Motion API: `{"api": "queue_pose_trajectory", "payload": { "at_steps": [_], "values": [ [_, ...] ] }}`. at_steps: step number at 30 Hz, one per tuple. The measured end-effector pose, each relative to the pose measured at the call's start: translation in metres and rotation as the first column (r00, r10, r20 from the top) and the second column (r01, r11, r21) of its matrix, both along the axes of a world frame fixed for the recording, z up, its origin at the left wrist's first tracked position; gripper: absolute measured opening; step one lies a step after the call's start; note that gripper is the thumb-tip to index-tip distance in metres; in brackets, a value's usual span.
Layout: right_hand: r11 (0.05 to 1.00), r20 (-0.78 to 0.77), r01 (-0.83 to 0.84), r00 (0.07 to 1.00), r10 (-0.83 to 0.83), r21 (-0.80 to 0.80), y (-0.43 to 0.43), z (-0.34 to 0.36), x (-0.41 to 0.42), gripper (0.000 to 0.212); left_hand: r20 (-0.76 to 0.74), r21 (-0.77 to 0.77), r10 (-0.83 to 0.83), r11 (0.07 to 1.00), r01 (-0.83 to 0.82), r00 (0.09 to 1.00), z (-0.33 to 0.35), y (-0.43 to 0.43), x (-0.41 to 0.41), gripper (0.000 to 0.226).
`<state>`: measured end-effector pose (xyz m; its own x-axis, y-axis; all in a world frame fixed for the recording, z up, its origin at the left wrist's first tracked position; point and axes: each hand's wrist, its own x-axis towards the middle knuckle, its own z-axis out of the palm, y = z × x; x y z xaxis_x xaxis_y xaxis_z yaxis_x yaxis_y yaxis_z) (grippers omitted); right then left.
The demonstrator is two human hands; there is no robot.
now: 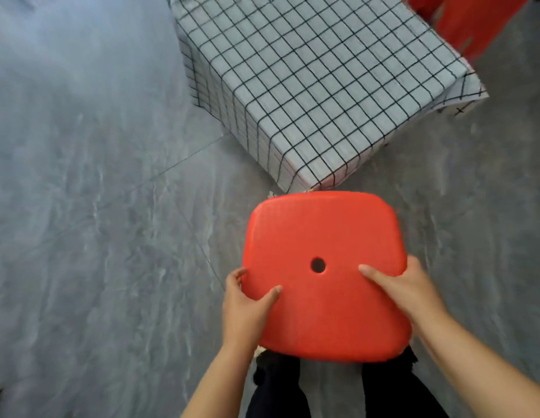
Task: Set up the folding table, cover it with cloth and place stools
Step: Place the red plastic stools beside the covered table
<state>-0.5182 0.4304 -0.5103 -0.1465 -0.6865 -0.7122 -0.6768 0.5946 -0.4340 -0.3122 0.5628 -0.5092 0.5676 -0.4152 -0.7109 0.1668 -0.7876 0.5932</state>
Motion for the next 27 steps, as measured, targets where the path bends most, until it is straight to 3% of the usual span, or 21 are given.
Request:
{"api": "queue_pose_trajectory", "payload": {
  "at_steps": [2, 4, 16, 27],
  "values": [
    [0.997, 0.002, -0.074, 0.997, 0.074, -0.013, 0.002, -0.001, 0.033, 0.088, -0.001, 0.020, 0.036, 0.999, -0.036, 0.999, -0.004, 0.019, 0.026, 0.080],
    [0.987, 0.015, -0.160, 0.987, 0.160, -0.021, -0.001, -0.002, 0.068, 0.098, -0.011, 0.020, 0.081, 0.996, -0.081, 0.997, -0.005, 0.036, 0.050, 0.087],
    [0.838, -0.142, -0.543, 0.834, 0.533, -0.042, 0.025, 0.030, 0.184, 0.096, -0.035, -0.002, 0.343, 0.939, -0.343, 0.939, -0.010, 0.092, 0.119, 0.083],
    [0.837, 0.167, -0.546, 0.824, 0.541, -0.017, 0.026, 0.002, 0.285, 0.090, 0.322, 0.021, 0.347, 0.927, -0.373, 0.881, 0.009, 0.113, 0.205, 0.085]
  ]
}}
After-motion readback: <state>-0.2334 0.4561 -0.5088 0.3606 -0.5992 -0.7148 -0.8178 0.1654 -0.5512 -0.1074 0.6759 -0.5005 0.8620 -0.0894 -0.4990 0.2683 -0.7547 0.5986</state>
